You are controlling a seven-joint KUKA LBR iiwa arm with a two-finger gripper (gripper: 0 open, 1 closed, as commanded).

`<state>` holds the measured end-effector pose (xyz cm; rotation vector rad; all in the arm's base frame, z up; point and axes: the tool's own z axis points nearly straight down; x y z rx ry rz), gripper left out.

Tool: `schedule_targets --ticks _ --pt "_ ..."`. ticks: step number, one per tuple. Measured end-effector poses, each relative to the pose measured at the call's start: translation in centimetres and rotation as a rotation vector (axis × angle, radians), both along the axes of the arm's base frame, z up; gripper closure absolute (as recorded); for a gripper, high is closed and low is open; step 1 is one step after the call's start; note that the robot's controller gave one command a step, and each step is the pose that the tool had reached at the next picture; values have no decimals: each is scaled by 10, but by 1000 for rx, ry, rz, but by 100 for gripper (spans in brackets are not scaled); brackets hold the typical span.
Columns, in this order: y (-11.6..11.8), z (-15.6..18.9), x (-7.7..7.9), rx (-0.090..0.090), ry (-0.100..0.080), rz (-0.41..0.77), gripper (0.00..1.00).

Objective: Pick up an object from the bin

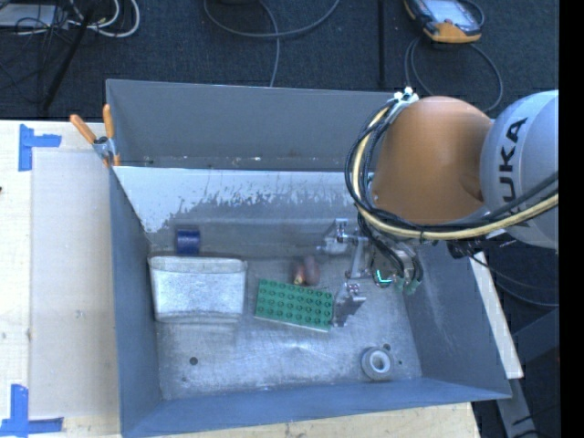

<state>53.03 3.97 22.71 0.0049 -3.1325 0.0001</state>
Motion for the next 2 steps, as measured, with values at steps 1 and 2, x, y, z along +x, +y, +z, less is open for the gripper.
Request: schedule_targets --ticks 1,2 --pt "1 -156 61 1 -3 85 0" --pt "1 -152 61 2 -4 83 100"
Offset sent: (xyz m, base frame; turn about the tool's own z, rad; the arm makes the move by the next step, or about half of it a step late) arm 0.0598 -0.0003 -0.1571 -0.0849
